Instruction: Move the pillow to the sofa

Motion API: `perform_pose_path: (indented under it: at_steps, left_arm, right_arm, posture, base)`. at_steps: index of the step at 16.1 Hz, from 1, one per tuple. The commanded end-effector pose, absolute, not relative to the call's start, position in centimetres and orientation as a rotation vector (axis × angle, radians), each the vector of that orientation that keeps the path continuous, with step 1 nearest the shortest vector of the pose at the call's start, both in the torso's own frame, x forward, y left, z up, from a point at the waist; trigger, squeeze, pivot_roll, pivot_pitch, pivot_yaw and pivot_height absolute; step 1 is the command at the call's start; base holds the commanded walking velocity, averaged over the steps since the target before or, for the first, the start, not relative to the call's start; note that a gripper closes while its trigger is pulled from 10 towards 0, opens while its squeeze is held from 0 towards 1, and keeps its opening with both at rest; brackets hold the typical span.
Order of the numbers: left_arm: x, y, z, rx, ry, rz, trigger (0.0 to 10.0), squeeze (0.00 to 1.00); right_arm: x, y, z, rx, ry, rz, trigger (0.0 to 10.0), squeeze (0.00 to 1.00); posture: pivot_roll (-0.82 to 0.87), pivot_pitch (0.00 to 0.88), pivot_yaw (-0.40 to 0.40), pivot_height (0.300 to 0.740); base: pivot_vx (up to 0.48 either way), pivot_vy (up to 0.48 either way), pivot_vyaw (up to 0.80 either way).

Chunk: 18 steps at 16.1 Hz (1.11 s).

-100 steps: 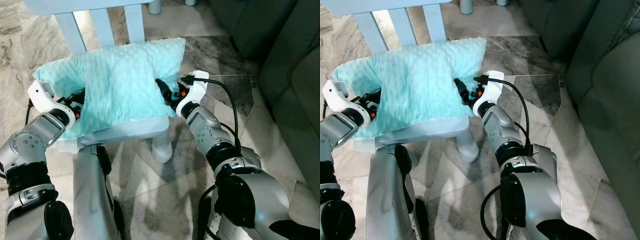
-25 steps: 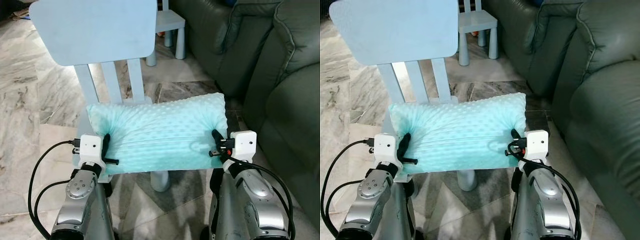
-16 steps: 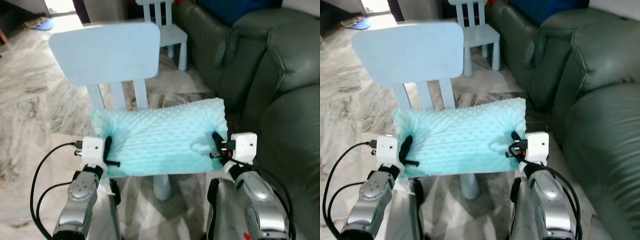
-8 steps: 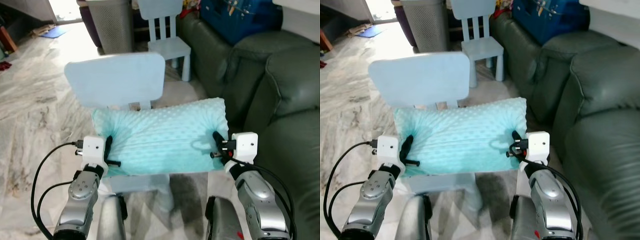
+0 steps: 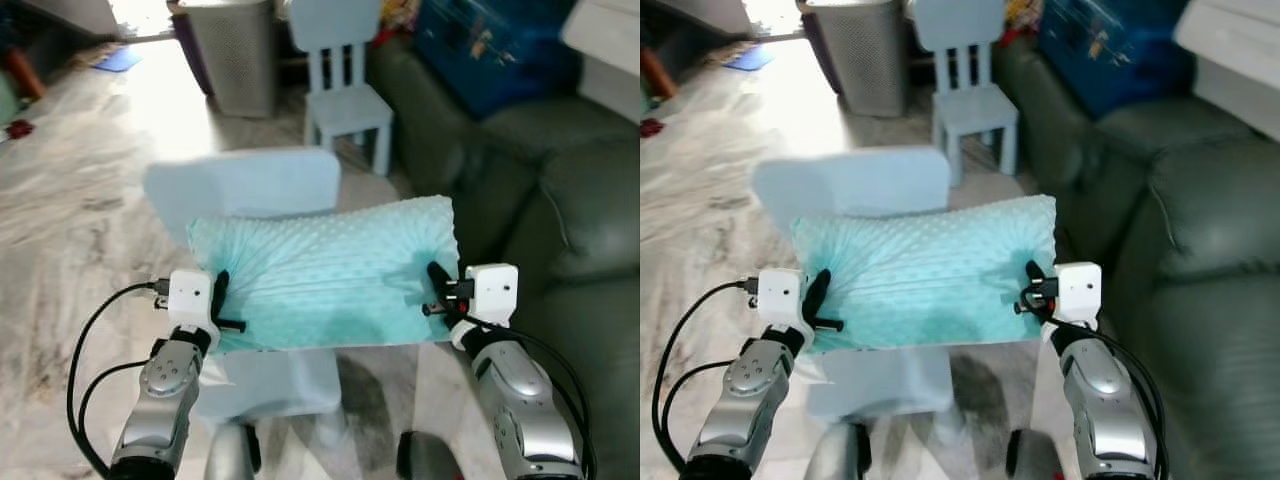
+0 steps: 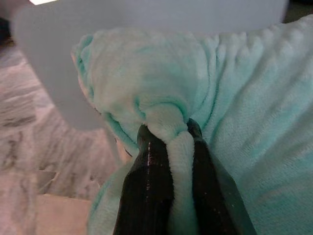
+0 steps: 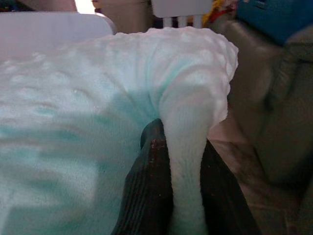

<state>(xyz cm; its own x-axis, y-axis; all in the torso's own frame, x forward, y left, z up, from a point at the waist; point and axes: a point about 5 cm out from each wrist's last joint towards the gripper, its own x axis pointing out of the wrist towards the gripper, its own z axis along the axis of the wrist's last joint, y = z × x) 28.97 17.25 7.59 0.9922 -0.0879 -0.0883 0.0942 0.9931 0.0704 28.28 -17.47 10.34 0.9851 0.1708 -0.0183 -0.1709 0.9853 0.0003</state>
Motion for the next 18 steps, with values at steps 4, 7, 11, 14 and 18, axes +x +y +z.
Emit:
perform_pose_path:
  at_steps: [4, 7, 11, 14, 18]
  left_arm:
    - [29.06, 17.87, 7.8, 0.075, 0.078, -0.07, 10.0, 0.0]
    - [29.19, 17.71, 8.03, 0.075, 0.066, -0.082, 10.0, 0.0]
    - [29.08, 17.62, 7.96, 0.071, 0.07, -0.088, 10.0, 0.0]
    - [29.09, 17.6, 7.88, 0.068, 0.074, -0.091, 10.0, 0.0]
    - [29.01, 17.58, 7.84, 0.07, 0.077, -0.096, 10.0, 0.0]
  right_arm:
    - [28.52, -17.61, 11.41, -0.002, -0.023, 0.162, 10.0, 0.0]
    - [28.61, -17.7, 11.55, -0.002, -0.027, 0.16, 10.0, 0.0]
    - [28.49, -17.64, 11.58, 0.004, -0.027, 0.159, 10.0, 0.0]
    - [28.45, -17.59, 11.64, 0.006, -0.027, 0.164, 10.0, 0.0]
    - [28.43, -17.42, 11.59, 0.011, -0.025, 0.168, 10.0, 0.0]
  posture:
    - [-0.15, 0.0, 0.045, 0.729]
    - [-0.15, 0.0, 0.045, 0.74]
    - [-0.15, 0.0, 0.046, 0.74]
    - [-0.15, 0.0, 0.046, 0.74]
    - [-0.15, 0.0, 0.047, 0.74]
  base:
    - [0.0, 0.0, 0.0]
    - [0.0, 0.0, 0.0]
    - [0.0, 0.0, 0.0]
    - [0.0, 0.0, 0.0]
    - [0.0, 0.0, 0.0]
